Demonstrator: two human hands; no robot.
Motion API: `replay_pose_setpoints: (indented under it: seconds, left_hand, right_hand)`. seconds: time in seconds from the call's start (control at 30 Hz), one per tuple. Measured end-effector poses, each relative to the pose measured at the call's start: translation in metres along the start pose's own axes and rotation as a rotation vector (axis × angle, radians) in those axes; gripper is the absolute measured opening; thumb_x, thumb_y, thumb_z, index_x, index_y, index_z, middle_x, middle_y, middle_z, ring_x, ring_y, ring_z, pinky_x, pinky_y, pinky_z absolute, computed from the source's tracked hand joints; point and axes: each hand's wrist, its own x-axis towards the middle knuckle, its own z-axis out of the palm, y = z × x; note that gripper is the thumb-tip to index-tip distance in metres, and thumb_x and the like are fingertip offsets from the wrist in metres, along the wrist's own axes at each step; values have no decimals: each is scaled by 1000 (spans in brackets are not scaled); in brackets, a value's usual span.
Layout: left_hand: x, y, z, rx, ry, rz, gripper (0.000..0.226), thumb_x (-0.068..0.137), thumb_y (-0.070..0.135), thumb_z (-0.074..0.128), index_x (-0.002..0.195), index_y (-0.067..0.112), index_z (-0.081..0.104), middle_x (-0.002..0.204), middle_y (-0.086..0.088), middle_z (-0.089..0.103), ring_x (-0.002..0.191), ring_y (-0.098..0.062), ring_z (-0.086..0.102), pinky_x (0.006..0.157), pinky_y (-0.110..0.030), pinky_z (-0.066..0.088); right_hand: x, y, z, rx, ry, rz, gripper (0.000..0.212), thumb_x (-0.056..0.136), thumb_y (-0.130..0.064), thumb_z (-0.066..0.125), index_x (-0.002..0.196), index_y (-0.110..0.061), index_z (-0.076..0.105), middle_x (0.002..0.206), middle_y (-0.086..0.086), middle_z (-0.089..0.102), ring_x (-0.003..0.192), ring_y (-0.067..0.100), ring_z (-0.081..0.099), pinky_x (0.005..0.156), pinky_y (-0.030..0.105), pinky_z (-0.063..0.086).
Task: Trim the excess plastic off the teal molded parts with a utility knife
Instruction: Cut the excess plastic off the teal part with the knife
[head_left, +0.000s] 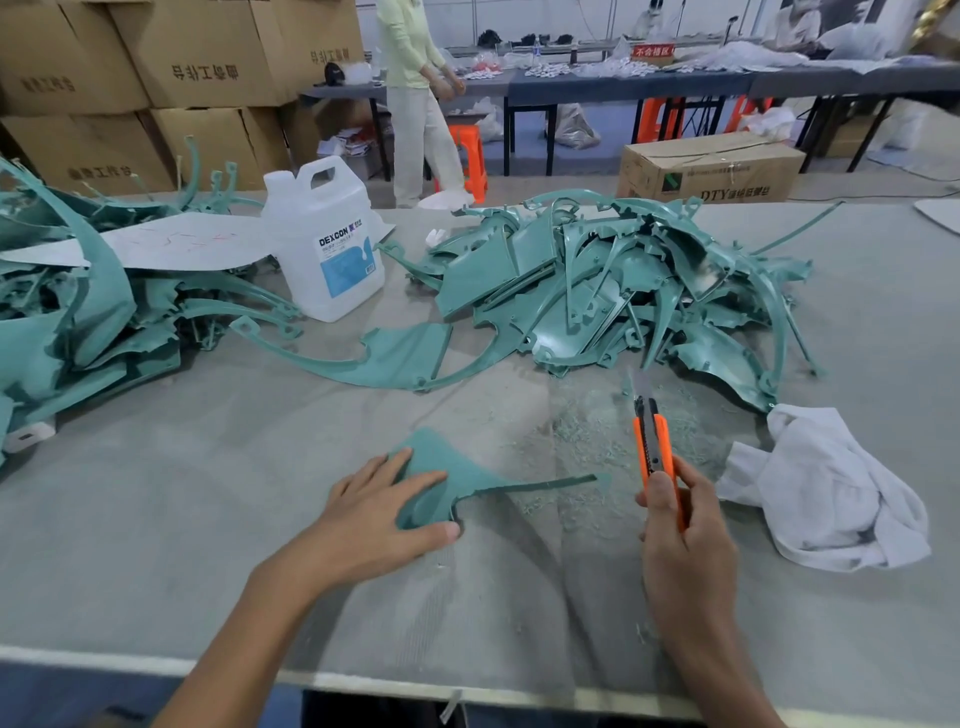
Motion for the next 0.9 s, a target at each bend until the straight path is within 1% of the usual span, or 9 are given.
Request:
replay_pose_setpoints:
  seconds: [0.07,0.17,0.3,0.33,0.43,0.47,0.67,0.8,0.9]
  left_hand:
    - [-3,-4,11,46,32,-21,98,62,104,21,149,61,13,166,12,-3,149,-11,-6,118,-40,4]
    - [-8,1,26,76,147,-30,105,56,108,16,149,61,12,157,13,10,138,-11,4,111,-37,13]
    - [-4,18,41,70,314,-66,108,58,106,12,151,53,22,152,8,20,131,-18,14,111,-37,20]
    - [-2,21,42,43,323,-68,108,58,106,13,152,52,23,155,7,19,134,-19,13,113,-38,19]
    - [5,28,42,-40,326,-68,108,60,106,18,152,49,26,165,5,5,147,-15,-1,120,-41,11]
    - [6,29,43,-57,330,-74,108,59,106,20,151,49,26,167,5,1,150,-14,-5,121,-41,9]
    - [7,31,47,-93,356,-89,106,59,105,28,149,50,28,167,7,-6,152,-11,-8,121,-35,8]
    - [6,31,48,-110,372,-96,107,57,105,27,148,50,30,167,9,-7,153,-11,-9,121,-37,11]
    - [7,31,49,-127,364,-102,106,56,106,28,147,51,29,167,12,-7,152,-10,-9,121,-39,13]
  right_hand:
    - [-1,-2,-2,30,59,-7,30,99,-56,45,126,-45,50,88,-13,66,75,16,63,71,50,54]
    - [-5,-8,-6,73,130,-48,40,93,-60,46,128,-41,47,86,-11,62,72,10,60,66,44,53]
    - [-23,-20,-4,-47,33,-279,36,90,-55,53,121,-38,57,81,-19,61,71,3,58,61,12,42]
    - [-25,-22,-2,-118,-22,-334,35,89,-52,57,119,-36,61,78,-19,62,69,4,58,61,12,43]
    - [-21,-21,2,-361,-86,-481,29,84,-42,68,110,-31,73,81,-9,71,71,17,68,60,33,54]
    - [-19,-19,2,-413,-91,-509,27,83,-41,68,108,-31,74,83,-8,72,74,19,69,61,35,55]
    - [-18,-15,7,-523,-234,-552,25,81,-42,66,102,-33,75,89,-12,65,79,18,66,60,32,54]
    - [-16,-15,9,-473,-311,-514,24,80,-27,81,103,-30,76,85,-9,65,77,21,67,64,34,56]
    - [-15,-16,10,-468,-283,-466,27,77,-19,86,101,-27,77,82,-7,64,74,23,66,63,30,52]
